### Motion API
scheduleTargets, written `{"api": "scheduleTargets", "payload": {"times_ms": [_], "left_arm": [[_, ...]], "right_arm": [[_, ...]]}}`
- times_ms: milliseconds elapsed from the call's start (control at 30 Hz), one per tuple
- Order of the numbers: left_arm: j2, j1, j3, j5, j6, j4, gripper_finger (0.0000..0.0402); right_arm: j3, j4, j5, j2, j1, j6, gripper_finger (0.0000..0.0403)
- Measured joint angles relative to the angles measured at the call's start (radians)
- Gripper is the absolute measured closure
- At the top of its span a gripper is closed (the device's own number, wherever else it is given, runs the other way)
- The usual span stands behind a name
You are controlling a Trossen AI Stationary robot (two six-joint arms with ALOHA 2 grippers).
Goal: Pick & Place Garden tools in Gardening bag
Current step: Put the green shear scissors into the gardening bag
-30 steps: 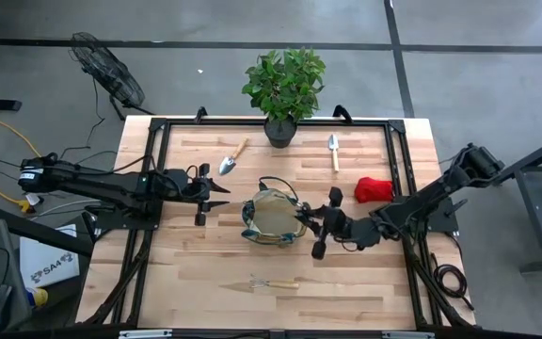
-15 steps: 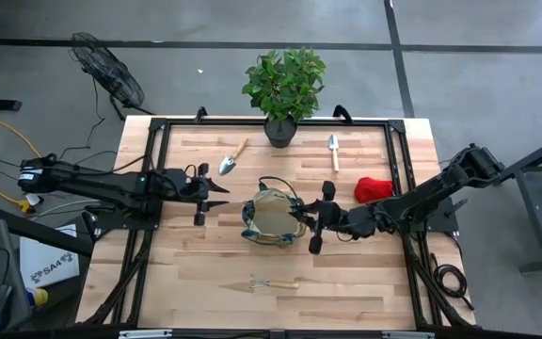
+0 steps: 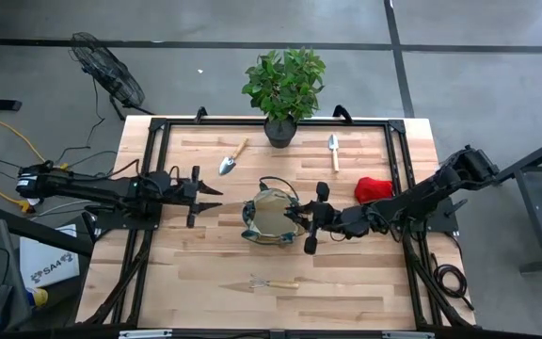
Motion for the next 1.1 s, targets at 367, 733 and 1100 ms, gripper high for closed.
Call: {"api": "scheduleTargets", "payload": {"times_ms": [367,733,1100], "left_arm": [[-0.194,0.000,-0.090,0.061,-0.032,0.008,0.0263],[-0.233,0.000,-0.122,0.058,-0.072,0.000,0.0263],[-0.232,0.000,-0.123,0.058,-0.068,0.000,0.0263]], "right_arm": [[0.000,-0.006,0.014,0.012,0.013,0.014,0.0365],[0.000,-0.033,0.080,-0.008,0.068,-0.004,0.0365],[0.000,-0.057,0.204,-0.009,0.121,-0.024,0.0365]]}}
